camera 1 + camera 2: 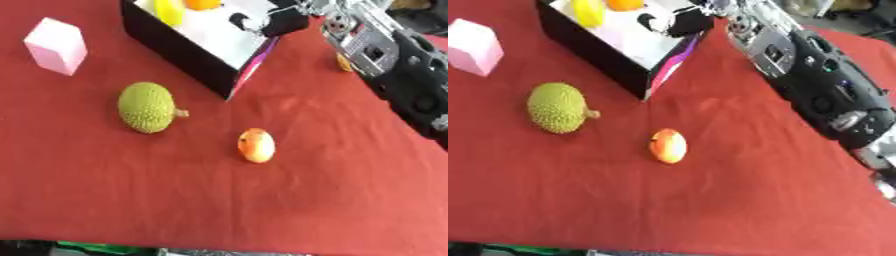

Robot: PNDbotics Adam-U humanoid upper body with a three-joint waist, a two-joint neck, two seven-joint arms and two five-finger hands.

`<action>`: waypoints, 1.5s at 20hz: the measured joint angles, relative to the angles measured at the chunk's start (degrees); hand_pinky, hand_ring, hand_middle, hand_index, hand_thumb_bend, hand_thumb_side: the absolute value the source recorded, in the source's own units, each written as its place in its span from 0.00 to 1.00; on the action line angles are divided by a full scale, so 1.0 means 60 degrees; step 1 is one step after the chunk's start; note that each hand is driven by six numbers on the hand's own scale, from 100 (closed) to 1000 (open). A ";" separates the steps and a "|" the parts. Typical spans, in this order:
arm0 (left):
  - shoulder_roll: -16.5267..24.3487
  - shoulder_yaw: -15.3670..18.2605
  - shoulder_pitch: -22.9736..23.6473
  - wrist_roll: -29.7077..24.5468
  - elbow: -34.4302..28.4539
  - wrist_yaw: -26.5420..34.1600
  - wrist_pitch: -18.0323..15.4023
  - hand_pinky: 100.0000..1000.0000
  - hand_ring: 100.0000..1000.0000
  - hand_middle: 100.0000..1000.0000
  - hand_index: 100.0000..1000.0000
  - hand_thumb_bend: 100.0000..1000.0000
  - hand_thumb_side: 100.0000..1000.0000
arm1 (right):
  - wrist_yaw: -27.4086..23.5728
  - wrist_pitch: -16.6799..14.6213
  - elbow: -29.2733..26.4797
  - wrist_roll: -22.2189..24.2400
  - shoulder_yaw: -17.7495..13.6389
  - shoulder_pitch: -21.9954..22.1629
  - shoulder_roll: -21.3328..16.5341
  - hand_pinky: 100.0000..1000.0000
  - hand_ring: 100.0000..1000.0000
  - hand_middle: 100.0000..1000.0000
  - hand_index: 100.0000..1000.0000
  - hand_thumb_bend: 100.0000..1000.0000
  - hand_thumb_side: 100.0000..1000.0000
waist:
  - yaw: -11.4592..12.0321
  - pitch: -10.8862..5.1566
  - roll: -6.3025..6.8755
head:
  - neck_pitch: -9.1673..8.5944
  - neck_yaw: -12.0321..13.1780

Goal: Pick up objects on the table and place them in the box.

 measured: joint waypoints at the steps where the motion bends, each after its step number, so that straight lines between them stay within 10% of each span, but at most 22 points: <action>1: 0.0002 0.0007 0.0091 -0.0003 0.0004 -0.0038 -0.0005 0.72 0.83 0.80 0.81 0.09 0.66 | -0.0107 0.0099 -0.0307 0.0140 -0.0047 0.0110 -0.0025 1.00 0.92 0.79 0.95 0.31 0.30 | -0.0102 -0.0054 0.0029 | 0.0013 0.0063; 13: 0.0176 0.0390 0.1135 0.0197 0.0258 -0.0333 -0.0140 0.72 0.83 0.79 0.81 0.10 0.67 | -0.0508 0.0129 -0.3450 0.1392 -0.0119 0.1539 0.0252 0.99 0.93 0.80 0.93 0.34 0.33 | -0.1849 -0.0706 0.0372 | 0.0430 0.1281; 18: 0.0251 0.0414 0.1239 0.0203 0.0333 -0.0335 -0.0177 0.72 0.84 0.79 0.81 0.09 0.66 | -0.0080 -0.0468 -0.3549 0.1755 0.0100 0.1960 0.0411 0.98 0.92 0.80 0.93 0.33 0.39 | -0.2058 -0.0730 0.0484 | 0.0431 0.1581; 30: 0.0254 0.0409 0.1261 -0.0047 0.0513 -0.0379 -0.0155 0.72 0.84 0.80 0.81 0.09 0.67 | 0.1608 0.0059 -0.1881 0.2251 0.0229 0.2397 0.0600 0.97 0.94 0.82 0.94 0.37 0.49 | -0.2088 -0.0730 0.0537 | 0.0432 0.1648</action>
